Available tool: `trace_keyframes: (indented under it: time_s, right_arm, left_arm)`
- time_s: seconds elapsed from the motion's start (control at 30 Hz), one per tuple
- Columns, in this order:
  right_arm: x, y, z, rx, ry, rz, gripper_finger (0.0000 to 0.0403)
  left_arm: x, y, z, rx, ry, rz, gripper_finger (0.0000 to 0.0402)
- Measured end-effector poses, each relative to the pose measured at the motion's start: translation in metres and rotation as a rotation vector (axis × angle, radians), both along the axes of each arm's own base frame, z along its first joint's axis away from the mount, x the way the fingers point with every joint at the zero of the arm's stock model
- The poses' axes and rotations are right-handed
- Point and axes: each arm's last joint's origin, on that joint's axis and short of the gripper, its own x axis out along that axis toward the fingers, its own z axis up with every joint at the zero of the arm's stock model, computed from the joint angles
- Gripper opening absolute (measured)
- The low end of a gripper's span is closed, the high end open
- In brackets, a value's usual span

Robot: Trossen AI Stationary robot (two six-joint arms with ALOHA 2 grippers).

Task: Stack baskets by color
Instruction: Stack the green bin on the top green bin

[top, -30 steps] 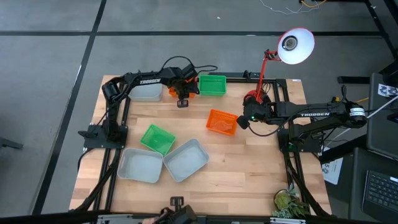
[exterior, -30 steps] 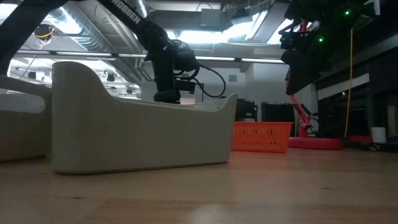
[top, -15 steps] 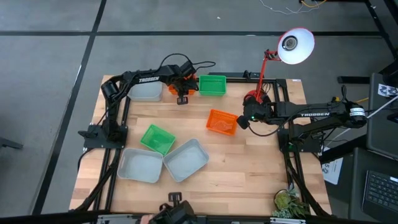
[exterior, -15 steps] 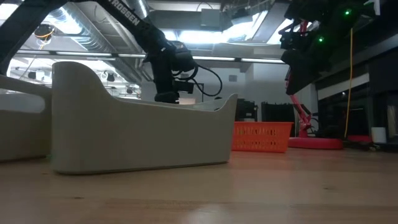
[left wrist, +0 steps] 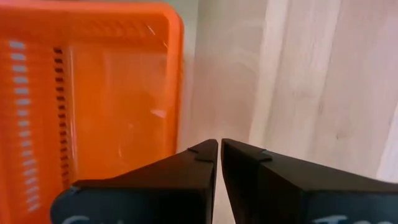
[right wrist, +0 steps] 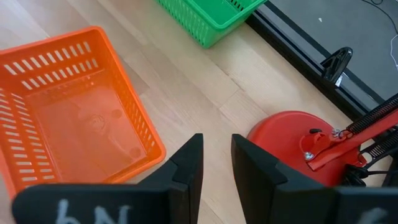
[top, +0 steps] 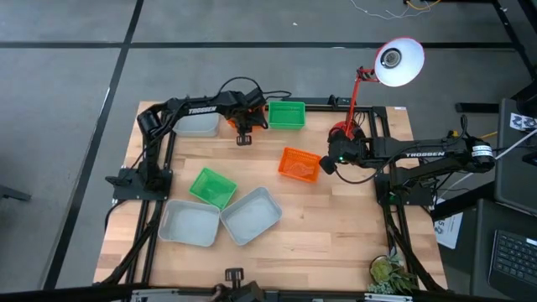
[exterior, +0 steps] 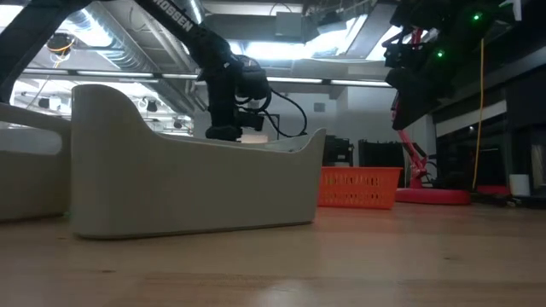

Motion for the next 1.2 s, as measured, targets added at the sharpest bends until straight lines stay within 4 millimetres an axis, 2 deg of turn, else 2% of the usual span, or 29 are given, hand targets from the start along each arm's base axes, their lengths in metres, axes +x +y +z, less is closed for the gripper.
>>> trace_keyframes:
  time_s: [0.1,0.27,0.4,0.53,0.63,0.8,0.93,1.03,1.2]
  right_arm:
    - [0.0,0.0,0.0,0.0,0.0,0.0,0.0084]
    - [0.0,0.0,0.0,0.001,-0.004,0.001,0.0084]
    - [0.001,0.0,0.0,0.001,-0.012,0.001,0.0084]
    - [0.003,0.0,0.001,0.013,-0.035,0.009,0.0084]
    - [0.003,0.0,0.001,0.02,-0.033,0.014,0.0084]
    - [0.003,0.0,0.001,0.02,-0.032,0.013,0.0084]
    - [0.003,0.0,0.001,0.016,-0.027,0.019,0.0084]
    - [0.003,0.0,0.001,0.01,-0.024,0.029,0.0084]
    - [0.005,0.0,0.002,0.007,-0.047,0.03,0.0084]
  left_arm:
    - [0.0,-0.016,0.013,-0.007,0.006,0.034,0.0014]
    - [-0.006,-0.059,0.049,-0.018,0.006,0.023,0.0014]
    - [-0.021,-0.085,0.075,-0.056,0.003,0.063,0.0014]
    - [-0.041,-0.11,0.084,-0.164,0.028,0.107,0.0014]
    - [-0.056,-0.127,0.076,-0.252,0.056,0.159,0.0014]
    - [-0.077,-0.16,0.032,-0.438,0.2,0.226,0.0014]
    - [-0.088,-0.183,0.004,-0.459,0.307,0.267,0.0014]
    - [-0.088,-0.192,-0.008,-0.42,0.285,0.286,0.0014]
    - [-0.073,-0.191,-0.022,-0.279,0.084,0.266,0.0014]
